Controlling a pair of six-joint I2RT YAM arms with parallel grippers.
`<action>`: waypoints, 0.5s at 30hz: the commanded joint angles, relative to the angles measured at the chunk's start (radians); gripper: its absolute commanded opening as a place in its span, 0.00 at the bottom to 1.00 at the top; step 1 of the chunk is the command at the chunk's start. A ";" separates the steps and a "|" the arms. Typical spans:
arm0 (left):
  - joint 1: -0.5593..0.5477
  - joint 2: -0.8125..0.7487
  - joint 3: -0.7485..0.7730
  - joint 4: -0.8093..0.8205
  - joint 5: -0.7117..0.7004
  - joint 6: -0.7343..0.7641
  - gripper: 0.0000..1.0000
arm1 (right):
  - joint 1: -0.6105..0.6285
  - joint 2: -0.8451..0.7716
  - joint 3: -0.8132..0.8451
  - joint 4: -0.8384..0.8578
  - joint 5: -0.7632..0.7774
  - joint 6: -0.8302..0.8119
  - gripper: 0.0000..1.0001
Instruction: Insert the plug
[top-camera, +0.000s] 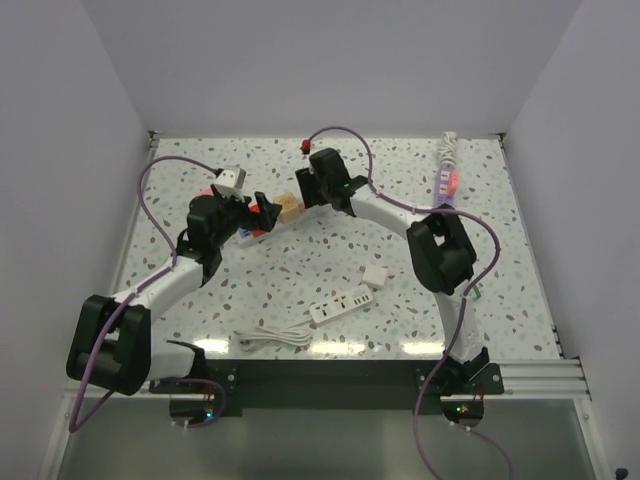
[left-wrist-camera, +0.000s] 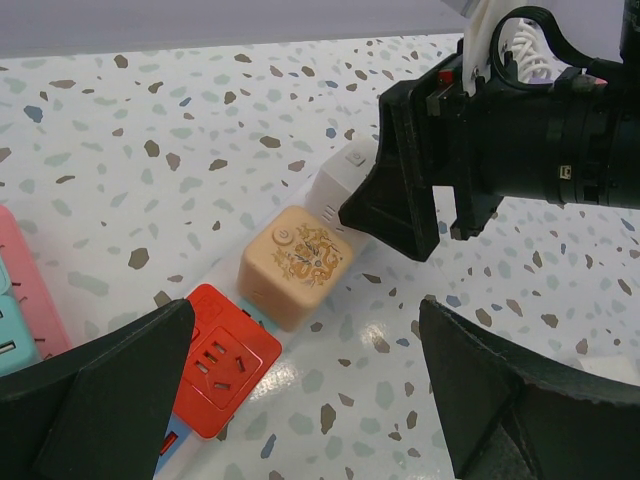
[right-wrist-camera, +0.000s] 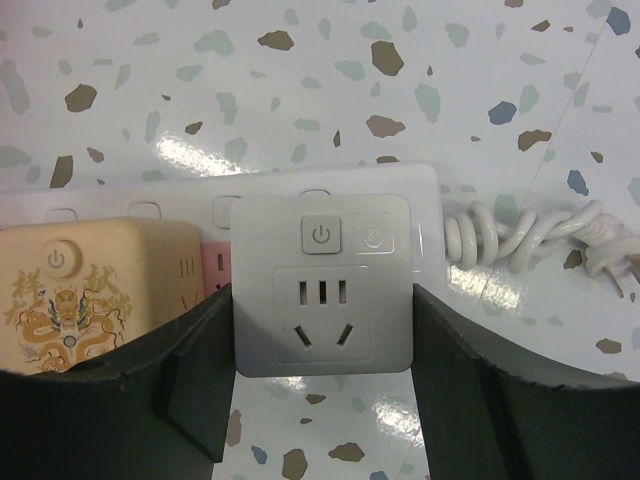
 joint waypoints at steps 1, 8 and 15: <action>0.003 -0.024 -0.004 0.036 0.013 0.020 1.00 | -0.021 0.078 -0.027 -0.157 0.110 -0.010 0.00; 0.003 -0.022 -0.004 0.039 0.010 0.021 1.00 | 0.008 0.092 -0.061 -0.163 0.159 -0.006 0.00; 0.003 -0.022 -0.005 0.036 0.012 0.021 1.00 | 0.034 0.090 -0.110 -0.160 0.200 0.008 0.00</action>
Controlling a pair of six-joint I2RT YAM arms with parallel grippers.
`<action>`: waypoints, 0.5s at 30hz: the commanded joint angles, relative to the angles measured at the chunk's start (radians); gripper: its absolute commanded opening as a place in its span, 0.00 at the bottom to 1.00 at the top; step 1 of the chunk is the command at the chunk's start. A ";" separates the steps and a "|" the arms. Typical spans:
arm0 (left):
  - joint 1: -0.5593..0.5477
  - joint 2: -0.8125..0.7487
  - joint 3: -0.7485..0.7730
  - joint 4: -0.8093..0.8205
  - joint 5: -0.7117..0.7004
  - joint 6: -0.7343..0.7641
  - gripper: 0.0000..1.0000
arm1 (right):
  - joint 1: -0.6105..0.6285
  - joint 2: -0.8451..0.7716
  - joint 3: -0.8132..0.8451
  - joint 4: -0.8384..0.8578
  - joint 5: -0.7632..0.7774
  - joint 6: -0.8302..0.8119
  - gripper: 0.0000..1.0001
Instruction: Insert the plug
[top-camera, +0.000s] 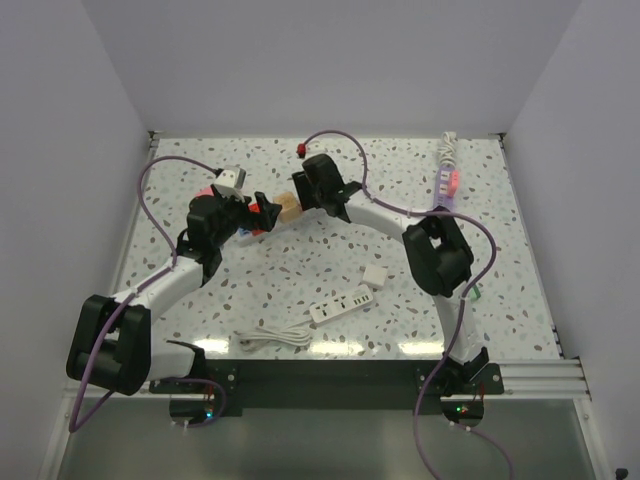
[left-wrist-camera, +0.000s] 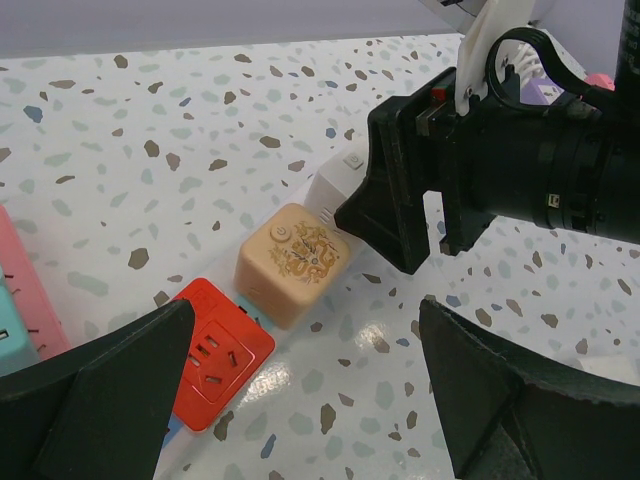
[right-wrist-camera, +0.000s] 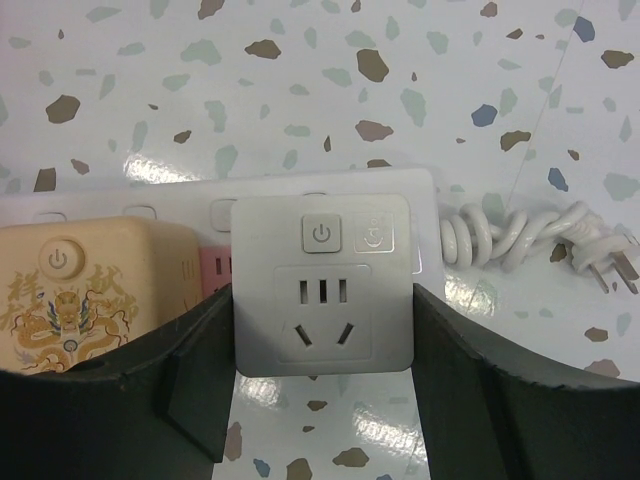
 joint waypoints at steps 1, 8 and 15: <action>0.003 -0.024 -0.005 0.036 0.011 0.021 1.00 | 0.001 0.081 -0.097 -0.187 0.098 0.012 0.00; 0.003 -0.027 -0.005 0.033 0.011 0.023 1.00 | 0.004 0.081 -0.139 -0.166 0.071 0.031 0.00; 0.003 -0.028 -0.007 0.028 0.005 0.026 1.00 | 0.005 0.097 -0.148 -0.181 0.055 0.032 0.00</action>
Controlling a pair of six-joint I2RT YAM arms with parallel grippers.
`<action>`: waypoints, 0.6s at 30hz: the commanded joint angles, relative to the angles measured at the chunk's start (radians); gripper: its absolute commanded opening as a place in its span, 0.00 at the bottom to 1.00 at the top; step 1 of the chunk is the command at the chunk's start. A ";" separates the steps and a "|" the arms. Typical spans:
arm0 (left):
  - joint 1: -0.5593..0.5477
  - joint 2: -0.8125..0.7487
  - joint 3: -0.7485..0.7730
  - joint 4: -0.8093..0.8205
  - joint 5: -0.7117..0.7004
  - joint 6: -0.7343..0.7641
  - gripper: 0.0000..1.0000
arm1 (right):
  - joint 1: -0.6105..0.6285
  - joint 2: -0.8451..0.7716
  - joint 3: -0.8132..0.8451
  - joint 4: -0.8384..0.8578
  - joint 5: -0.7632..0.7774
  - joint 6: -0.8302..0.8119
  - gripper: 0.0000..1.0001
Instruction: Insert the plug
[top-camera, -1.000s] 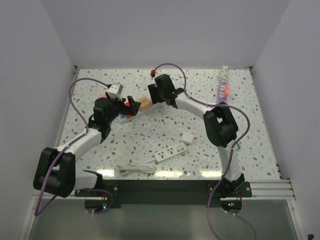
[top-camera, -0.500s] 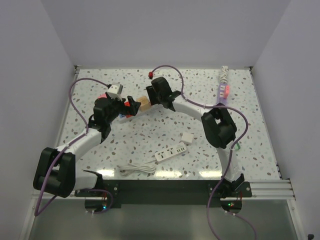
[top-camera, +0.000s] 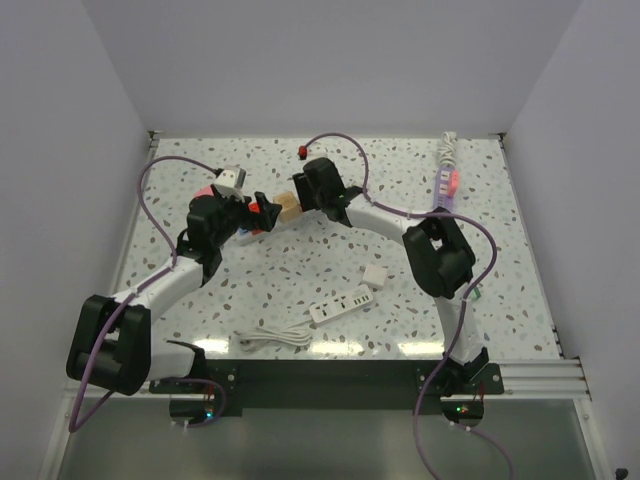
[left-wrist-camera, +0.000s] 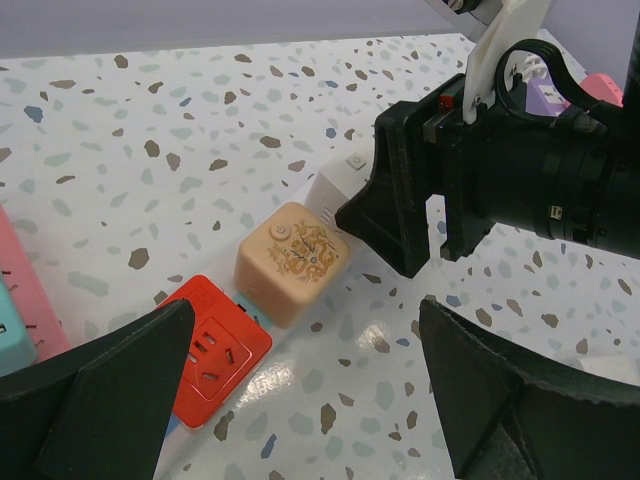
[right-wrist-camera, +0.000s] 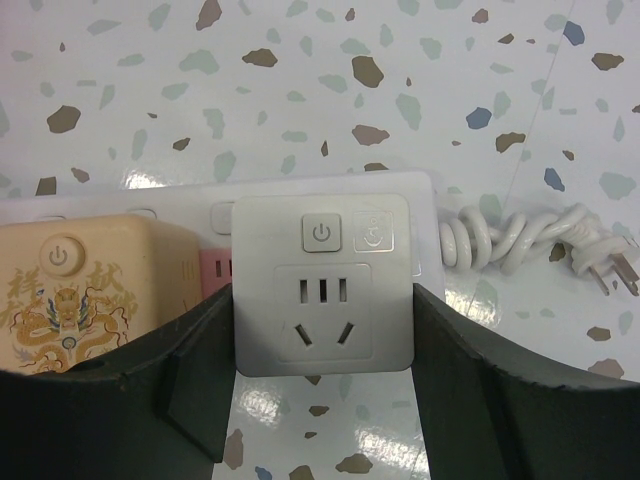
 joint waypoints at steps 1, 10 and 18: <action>0.003 -0.032 -0.007 0.027 0.005 0.026 1.00 | -0.006 0.119 -0.078 -0.267 0.023 0.024 0.00; 0.003 -0.043 -0.013 0.025 -0.002 0.029 1.00 | 0.017 0.121 -0.107 -0.287 0.017 0.037 0.00; 0.002 0.033 -0.001 0.054 -0.027 0.019 0.95 | 0.041 0.079 -0.109 -0.299 -0.035 0.051 0.00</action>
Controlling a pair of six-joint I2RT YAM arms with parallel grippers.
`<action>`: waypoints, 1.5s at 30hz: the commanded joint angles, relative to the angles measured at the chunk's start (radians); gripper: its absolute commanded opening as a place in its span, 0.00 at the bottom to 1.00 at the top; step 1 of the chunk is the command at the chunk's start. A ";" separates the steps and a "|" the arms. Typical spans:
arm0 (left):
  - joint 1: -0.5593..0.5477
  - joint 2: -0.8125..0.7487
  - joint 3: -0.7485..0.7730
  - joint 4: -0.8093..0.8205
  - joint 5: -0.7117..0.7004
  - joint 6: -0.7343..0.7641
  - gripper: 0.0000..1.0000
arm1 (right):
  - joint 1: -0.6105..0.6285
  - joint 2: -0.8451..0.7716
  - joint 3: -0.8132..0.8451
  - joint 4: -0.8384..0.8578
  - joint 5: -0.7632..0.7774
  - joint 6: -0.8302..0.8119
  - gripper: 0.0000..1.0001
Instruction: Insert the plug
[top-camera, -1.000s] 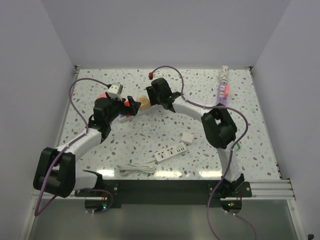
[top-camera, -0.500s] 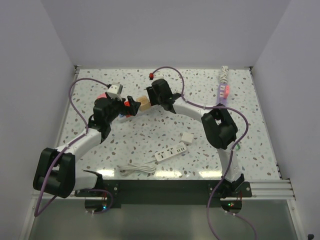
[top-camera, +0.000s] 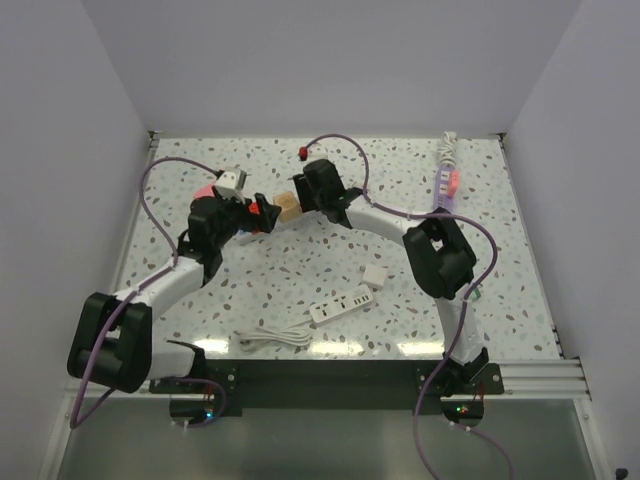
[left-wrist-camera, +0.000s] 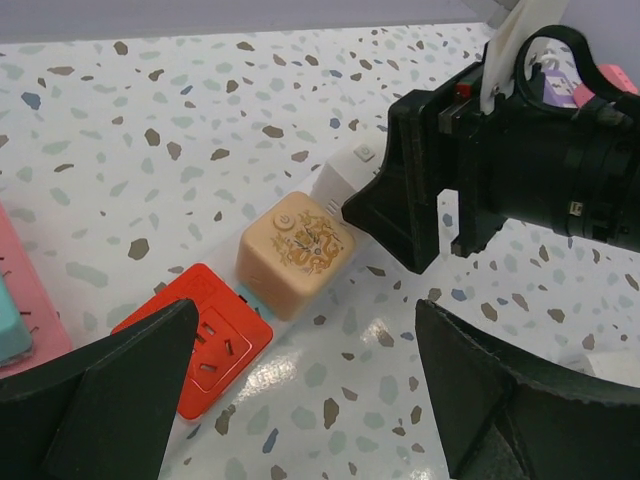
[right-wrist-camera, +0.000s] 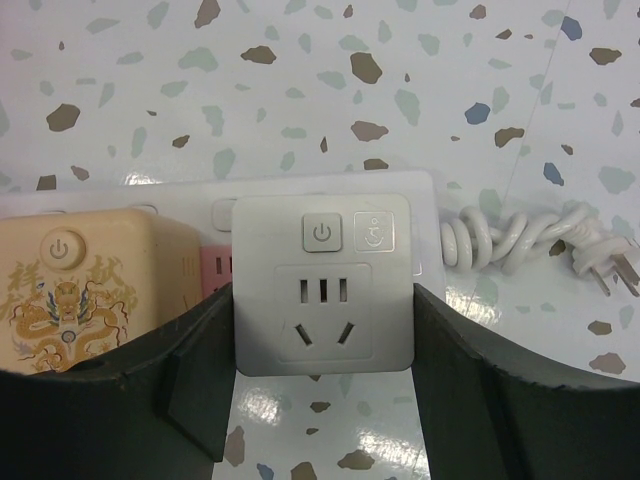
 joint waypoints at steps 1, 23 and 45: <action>0.002 0.050 0.011 0.052 -0.030 0.015 0.94 | 0.028 0.082 -0.095 -0.306 -0.047 0.042 0.00; -0.043 0.271 0.114 0.000 -0.126 0.077 0.91 | 0.042 0.124 -0.086 -0.392 -0.099 0.109 0.00; -0.029 0.267 0.117 -0.011 -0.062 0.078 0.91 | 0.050 0.190 -0.003 -0.469 -0.113 0.137 0.00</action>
